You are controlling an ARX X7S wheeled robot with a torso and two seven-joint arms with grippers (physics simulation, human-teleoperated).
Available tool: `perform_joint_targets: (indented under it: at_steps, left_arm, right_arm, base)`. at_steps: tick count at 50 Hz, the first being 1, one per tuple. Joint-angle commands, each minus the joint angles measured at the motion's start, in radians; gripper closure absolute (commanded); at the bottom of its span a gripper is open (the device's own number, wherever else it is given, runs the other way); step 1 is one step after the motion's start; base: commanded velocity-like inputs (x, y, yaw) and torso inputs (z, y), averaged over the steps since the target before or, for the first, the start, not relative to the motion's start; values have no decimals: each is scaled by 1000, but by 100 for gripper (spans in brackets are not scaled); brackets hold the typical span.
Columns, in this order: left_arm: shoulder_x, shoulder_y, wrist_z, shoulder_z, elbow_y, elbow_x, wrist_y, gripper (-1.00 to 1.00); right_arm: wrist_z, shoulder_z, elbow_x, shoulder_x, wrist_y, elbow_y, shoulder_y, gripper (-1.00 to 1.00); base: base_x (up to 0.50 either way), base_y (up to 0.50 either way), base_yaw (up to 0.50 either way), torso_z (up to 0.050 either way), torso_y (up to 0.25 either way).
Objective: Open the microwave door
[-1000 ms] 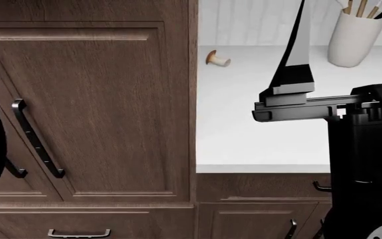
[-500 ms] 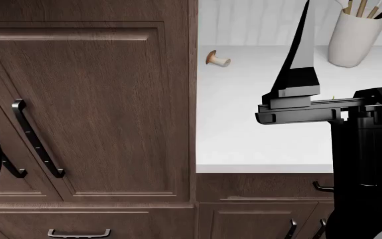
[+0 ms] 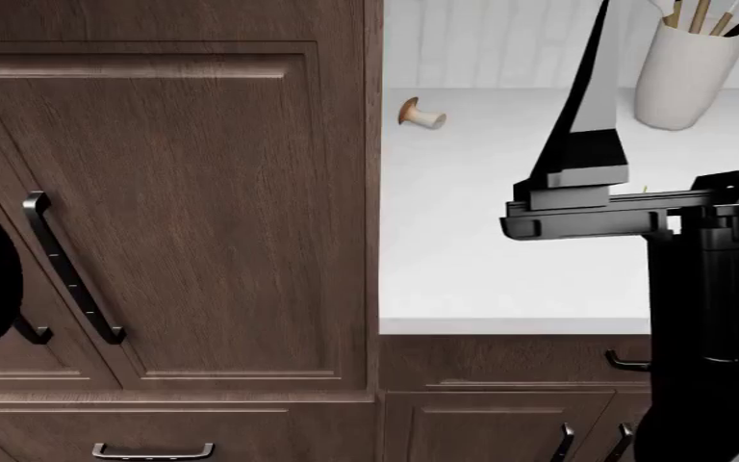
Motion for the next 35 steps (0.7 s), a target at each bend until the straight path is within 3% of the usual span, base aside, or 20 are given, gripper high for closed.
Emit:
perform_joint_targets:
  at_steps: [1,15,27,35]
  left_arm:
    - [78,-8,-48,72,-22,-66,37,-100]
    - [70,82,56,297,-281,159,397,-100]
    - [75,103,84,310,-510,261,585,-100]
    - [75,136,49,275,-552,292,669,-100]
  right_arm:
    - [-2,14,10,0,-7,0,-2,-100]
    - [-7,31,14,0,-26,0,-24,-100]
    - [-7,21,-2,0,-22,0,-22,-100]
    - [-9,20,-9,0,-23,0,-22,-100]
  base:
    - [0,0,0,0,0]
    - [0,0,0,0,0]
    - [0,0,0,0,0]
    - [0,0,0,0,0]
